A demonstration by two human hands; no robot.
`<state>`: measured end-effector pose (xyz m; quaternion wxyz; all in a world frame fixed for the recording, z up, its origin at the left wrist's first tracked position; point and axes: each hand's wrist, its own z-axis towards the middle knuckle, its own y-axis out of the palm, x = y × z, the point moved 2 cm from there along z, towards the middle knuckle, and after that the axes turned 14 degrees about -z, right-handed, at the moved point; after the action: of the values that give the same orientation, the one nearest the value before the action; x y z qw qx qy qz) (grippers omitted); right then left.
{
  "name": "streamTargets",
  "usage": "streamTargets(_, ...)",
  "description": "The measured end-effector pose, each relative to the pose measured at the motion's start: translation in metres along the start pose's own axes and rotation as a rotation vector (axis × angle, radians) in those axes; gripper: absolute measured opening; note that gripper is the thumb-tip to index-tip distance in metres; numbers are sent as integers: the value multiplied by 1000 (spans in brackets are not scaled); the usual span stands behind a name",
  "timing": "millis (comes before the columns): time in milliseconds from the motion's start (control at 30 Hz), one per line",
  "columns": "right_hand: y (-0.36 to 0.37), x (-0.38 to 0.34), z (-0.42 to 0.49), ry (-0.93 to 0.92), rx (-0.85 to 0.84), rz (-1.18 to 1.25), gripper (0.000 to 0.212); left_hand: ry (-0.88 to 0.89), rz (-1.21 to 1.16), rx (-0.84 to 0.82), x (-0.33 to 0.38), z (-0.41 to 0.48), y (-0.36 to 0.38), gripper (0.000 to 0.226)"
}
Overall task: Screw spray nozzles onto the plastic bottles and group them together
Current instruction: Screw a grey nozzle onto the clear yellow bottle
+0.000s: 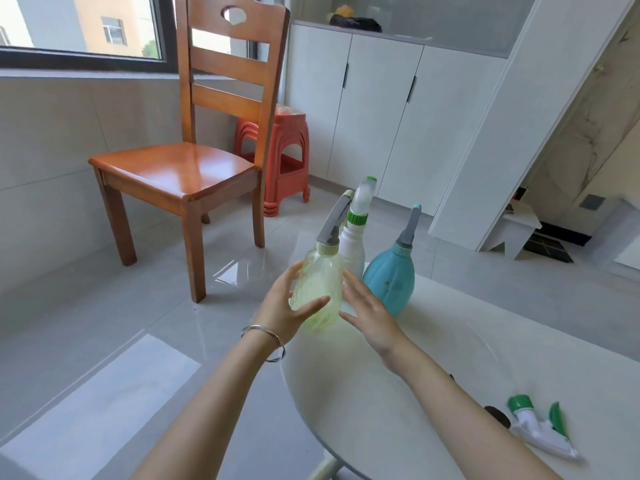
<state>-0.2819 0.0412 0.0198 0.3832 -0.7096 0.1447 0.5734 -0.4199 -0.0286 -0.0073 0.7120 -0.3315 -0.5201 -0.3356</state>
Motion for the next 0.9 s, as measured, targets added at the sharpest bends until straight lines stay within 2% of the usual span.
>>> streamTargets(367,1,0,9,21,5,18,46,-6,45,64,-5,7,6,72)
streamTargets(900,-1,2,10,4,-10,-1,46,-54,44,0,-2,5,7,76)
